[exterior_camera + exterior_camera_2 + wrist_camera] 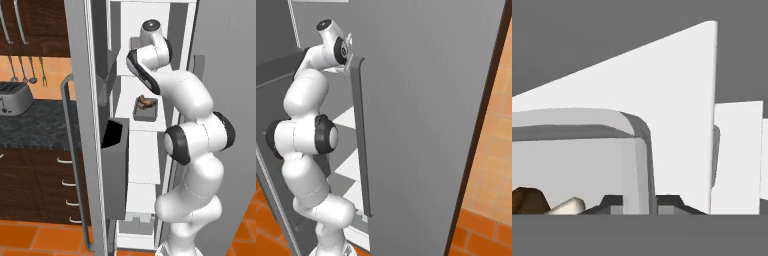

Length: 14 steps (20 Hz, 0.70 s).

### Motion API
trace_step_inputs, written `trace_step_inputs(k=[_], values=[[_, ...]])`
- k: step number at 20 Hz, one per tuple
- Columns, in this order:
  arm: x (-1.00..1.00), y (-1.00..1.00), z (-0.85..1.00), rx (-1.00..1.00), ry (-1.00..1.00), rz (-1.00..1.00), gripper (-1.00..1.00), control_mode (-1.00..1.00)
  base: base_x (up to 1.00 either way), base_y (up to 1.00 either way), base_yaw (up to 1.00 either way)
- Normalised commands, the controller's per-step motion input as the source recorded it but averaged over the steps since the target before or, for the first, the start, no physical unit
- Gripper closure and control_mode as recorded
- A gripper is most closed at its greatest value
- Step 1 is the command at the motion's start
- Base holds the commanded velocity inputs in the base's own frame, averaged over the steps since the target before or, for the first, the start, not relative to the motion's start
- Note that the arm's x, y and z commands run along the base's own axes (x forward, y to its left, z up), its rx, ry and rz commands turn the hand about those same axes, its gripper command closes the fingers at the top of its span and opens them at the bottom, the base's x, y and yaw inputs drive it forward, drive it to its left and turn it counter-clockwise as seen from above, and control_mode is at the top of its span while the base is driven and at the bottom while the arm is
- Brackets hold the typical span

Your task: Take the meat container that has the steak and place it on the second highest rack of the freezer. Then take the vegetable container that has the tomato and mushroom and place it on the highest rack of the freezer.

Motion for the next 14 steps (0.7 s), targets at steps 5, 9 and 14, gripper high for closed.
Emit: trace_step_inputs(k=[5,9,14], values=[[0.39,0.0,-0.41,0.0,0.0,0.0,1.0,-1.0,0.0,0.0,0.0],[0.0,0.0,-0.29,-0.01,-0.03,0.0,1.0,-1.0,0.0,0.0,0.0],[0.0,0.0,0.0,0.0,-0.01,0.0,1.0,-1.0,0.0,0.0,0.0]])
